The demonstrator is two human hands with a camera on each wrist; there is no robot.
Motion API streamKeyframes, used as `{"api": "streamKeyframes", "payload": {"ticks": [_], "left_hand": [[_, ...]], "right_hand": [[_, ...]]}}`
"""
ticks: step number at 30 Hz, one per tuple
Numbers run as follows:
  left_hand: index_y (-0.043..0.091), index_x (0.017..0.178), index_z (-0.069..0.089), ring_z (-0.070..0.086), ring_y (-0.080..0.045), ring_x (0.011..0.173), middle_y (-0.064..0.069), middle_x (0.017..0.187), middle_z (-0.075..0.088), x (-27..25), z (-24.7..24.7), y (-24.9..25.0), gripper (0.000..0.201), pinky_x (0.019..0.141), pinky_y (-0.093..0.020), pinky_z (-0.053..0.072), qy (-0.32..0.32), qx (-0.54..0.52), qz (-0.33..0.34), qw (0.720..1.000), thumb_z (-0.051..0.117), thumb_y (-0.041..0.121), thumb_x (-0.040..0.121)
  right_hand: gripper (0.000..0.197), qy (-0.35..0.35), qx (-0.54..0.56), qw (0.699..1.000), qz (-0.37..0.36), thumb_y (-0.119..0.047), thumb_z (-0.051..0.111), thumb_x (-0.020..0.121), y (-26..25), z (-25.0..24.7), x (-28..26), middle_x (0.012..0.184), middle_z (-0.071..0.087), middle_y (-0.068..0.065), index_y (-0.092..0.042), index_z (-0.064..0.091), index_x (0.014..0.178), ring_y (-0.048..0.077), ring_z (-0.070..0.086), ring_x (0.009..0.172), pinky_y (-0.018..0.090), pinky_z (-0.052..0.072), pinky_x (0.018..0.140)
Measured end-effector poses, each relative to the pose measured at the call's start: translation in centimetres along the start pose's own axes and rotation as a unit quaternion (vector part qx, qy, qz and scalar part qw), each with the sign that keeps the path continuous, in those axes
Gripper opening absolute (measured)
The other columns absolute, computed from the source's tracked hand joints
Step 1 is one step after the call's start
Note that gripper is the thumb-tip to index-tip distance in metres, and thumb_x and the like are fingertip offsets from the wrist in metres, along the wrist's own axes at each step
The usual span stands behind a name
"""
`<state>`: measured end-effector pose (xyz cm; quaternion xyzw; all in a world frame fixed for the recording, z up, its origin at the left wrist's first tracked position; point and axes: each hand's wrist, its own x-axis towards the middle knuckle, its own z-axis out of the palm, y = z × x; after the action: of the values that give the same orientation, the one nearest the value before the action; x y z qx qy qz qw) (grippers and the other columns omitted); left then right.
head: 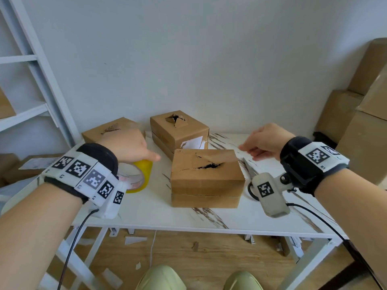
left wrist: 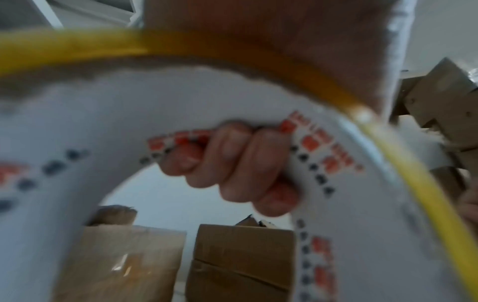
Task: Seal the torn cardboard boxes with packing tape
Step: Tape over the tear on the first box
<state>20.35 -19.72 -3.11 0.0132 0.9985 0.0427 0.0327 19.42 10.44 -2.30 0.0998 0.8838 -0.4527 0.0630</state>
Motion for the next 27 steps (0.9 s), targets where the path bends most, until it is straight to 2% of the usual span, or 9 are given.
{"api": "streamKeyframes", "payload": {"ticks": [3,6,8,10,13,15,19,23,27], "left_hand": [[0.018,0.047,0.036,0.038,-0.017,0.048,0.003,0.047,0.034,-0.1,0.1,-2.3,0.058,0.056,-0.028,0.028,0.006,0.033,-0.028,0.999,0.056,0.059,0.081],[0.019,0.045,0.030,0.035,-0.016,0.045,0.004,0.045,0.029,-0.2,-0.5,-2.9,0.060,0.055,-0.028,0.025,0.063,-0.036,-0.012,0.997,0.060,0.057,0.079],[0.018,0.044,0.031,0.035,-0.017,0.047,0.004,0.045,0.029,0.1,-1.1,-1.9,0.061,0.055,-0.028,0.025,0.085,-0.057,0.001,0.995,0.061,0.059,0.078],[0.018,0.045,0.033,0.036,-0.018,0.048,0.004,0.045,0.031,0.3,-1.6,-0.8,0.061,0.056,-0.028,0.026,0.093,-0.074,0.012,0.993,0.062,0.062,0.075],[0.018,0.045,0.033,0.036,-0.017,0.048,0.003,0.045,0.032,0.5,-1.7,0.1,0.058,0.056,-0.028,0.025,0.110,-0.109,0.017,0.988,0.065,0.053,0.079],[0.019,0.044,0.032,0.033,-0.017,0.047,0.003,0.045,0.030,0.6,-1.4,0.4,0.058,0.055,-0.028,0.024,0.122,-0.150,0.026,0.981,0.066,0.049,0.079],[0.020,0.045,0.030,0.031,-0.019,0.048,0.003,0.047,0.026,0.9,-0.7,0.3,0.058,0.057,-0.032,0.025,0.152,-0.212,0.029,0.965,0.066,0.049,0.079],[0.018,0.049,0.040,0.041,-0.019,0.051,0.001,0.048,0.037,0.9,-0.1,0.3,0.055,0.058,-0.031,0.032,0.203,-0.208,0.015,0.957,0.061,0.058,0.080],[0.018,0.050,0.037,0.039,-0.021,0.053,-0.002,0.051,0.033,1.2,0.3,0.1,0.056,0.058,-0.032,0.030,0.209,-0.222,0.007,0.952,0.059,0.060,0.080]], "right_hand": [[0.016,0.057,0.045,0.997,0.023,-0.005,0.074,0.078,2.2,-2.4,-0.1,0.064,0.057,0.006,-0.005,0.059,0.072,0.014,0.053,0.054,0.024,0.055,0.057],[0.012,0.040,0.160,0.986,0.014,-0.006,0.073,0.078,2.7,-3.3,-0.2,0.065,0.056,0.004,-0.007,0.061,0.075,0.010,0.050,0.048,0.020,0.052,0.050],[0.012,0.021,0.164,0.986,-0.013,-0.008,0.073,0.078,1.5,-3.0,0.0,0.066,0.056,0.003,-0.009,0.061,0.077,0.010,0.049,0.049,0.019,0.052,0.047],[0.013,0.005,0.136,0.990,-0.043,-0.011,0.074,0.078,-0.3,-2.5,-0.2,0.065,0.056,0.002,-0.010,0.061,0.078,0.010,0.050,0.051,0.019,0.054,0.051],[0.017,0.015,0.116,0.989,-0.086,-0.012,0.074,0.078,-2.5,-2.3,-0.4,0.066,0.054,0.001,-0.013,0.058,0.073,0.009,0.049,0.054,0.023,0.054,0.064],[0.020,0.018,0.129,0.985,-0.116,-0.012,0.075,0.078,-3.5,-2.1,-0.5,0.067,0.054,0.000,-0.014,0.056,0.069,0.009,0.050,0.055,0.024,0.055,0.067],[0.026,0.010,0.188,0.966,-0.179,-0.012,0.075,0.077,-5.8,-1.5,-0.7,0.068,0.056,-0.001,-0.017,0.052,0.065,0.010,0.054,0.058,0.024,0.056,0.067],[0.029,0.028,0.216,0.951,-0.218,-0.009,0.074,0.077,-7.8,-1.4,-1.1,0.075,0.061,0.001,-0.019,0.050,0.064,0.012,0.059,0.068,0.027,0.058,0.071],[0.028,0.049,0.255,0.940,-0.221,-0.002,0.069,0.080,-8.4,-2.1,-1.2,0.072,0.066,0.007,-0.015,0.048,0.068,0.015,0.064,0.057,0.028,0.059,0.065]]}}
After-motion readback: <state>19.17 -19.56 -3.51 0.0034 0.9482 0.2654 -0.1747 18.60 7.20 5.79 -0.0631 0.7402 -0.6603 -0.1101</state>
